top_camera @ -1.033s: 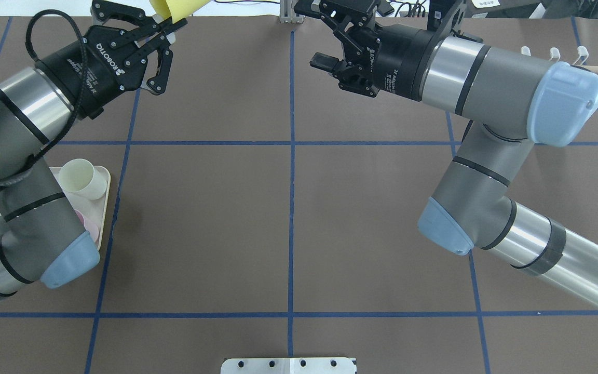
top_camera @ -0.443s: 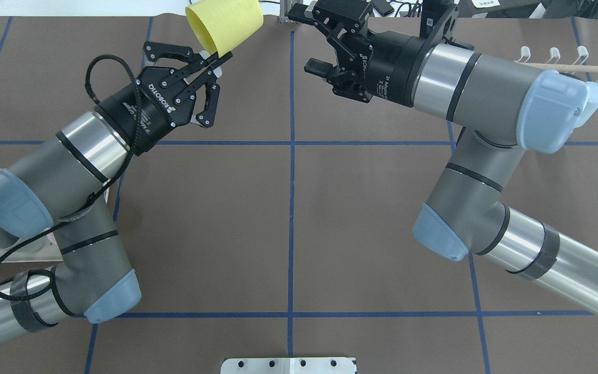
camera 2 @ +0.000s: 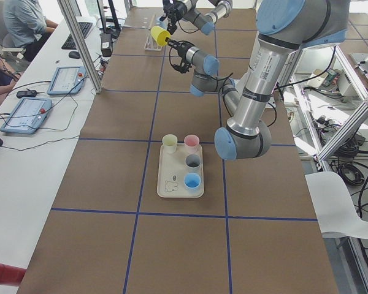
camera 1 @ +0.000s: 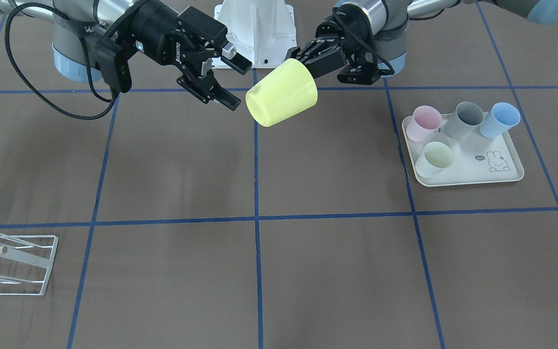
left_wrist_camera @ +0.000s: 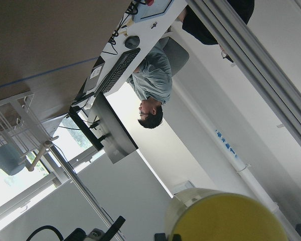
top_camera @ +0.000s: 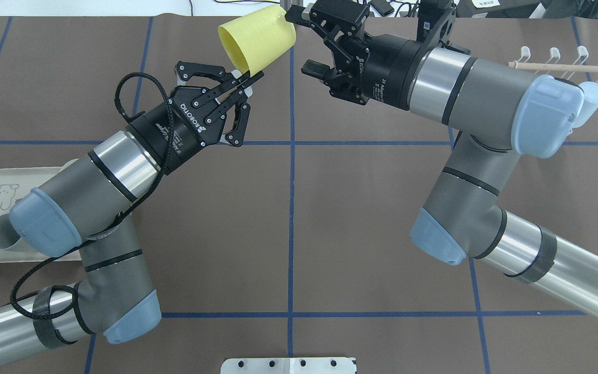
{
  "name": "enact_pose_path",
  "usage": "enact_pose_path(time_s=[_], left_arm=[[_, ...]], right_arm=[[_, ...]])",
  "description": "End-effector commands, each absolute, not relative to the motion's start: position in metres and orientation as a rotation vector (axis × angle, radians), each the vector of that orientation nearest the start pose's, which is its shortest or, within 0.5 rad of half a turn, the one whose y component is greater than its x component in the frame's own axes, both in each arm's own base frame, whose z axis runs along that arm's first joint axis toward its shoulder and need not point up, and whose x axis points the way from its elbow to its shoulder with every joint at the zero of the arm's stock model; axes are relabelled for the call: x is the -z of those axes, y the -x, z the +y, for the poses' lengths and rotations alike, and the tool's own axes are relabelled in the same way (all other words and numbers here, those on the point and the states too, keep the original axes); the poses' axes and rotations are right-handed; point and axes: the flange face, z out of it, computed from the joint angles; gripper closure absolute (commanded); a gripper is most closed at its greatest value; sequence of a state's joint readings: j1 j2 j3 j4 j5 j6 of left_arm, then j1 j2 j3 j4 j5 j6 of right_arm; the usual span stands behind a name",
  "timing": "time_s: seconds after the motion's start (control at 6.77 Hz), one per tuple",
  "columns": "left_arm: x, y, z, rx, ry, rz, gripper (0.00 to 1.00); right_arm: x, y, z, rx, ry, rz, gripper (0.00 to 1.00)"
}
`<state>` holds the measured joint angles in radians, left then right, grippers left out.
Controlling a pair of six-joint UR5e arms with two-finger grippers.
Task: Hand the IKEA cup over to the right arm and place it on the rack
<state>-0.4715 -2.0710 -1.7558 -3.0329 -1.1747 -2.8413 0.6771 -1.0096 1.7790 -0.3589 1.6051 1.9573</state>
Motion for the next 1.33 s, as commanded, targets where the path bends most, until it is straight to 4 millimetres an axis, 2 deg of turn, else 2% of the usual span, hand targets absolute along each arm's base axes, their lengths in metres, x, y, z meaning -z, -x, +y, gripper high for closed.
enact_pose_path(time_s=[0.0, 0.44, 1.18], left_arm=[[-0.147, -0.405, -0.392, 1.326, 0.721, 2.358, 1.0], [-0.13, -0.414, -0.388, 1.315, 0.729, 2.354, 1.0], [-0.123, -0.42, -0.38, 1.292, 0.74, 2.355, 1.0]], right_arm=[[-0.118, 0.355, -0.451, -0.647, -0.271, -2.023, 0.01], [-0.119, 0.36, -0.448, -0.647, -0.264, -2.022, 0.01], [-0.12, 0.361, -0.449, -0.659, -0.27, -2.021, 0.02]])
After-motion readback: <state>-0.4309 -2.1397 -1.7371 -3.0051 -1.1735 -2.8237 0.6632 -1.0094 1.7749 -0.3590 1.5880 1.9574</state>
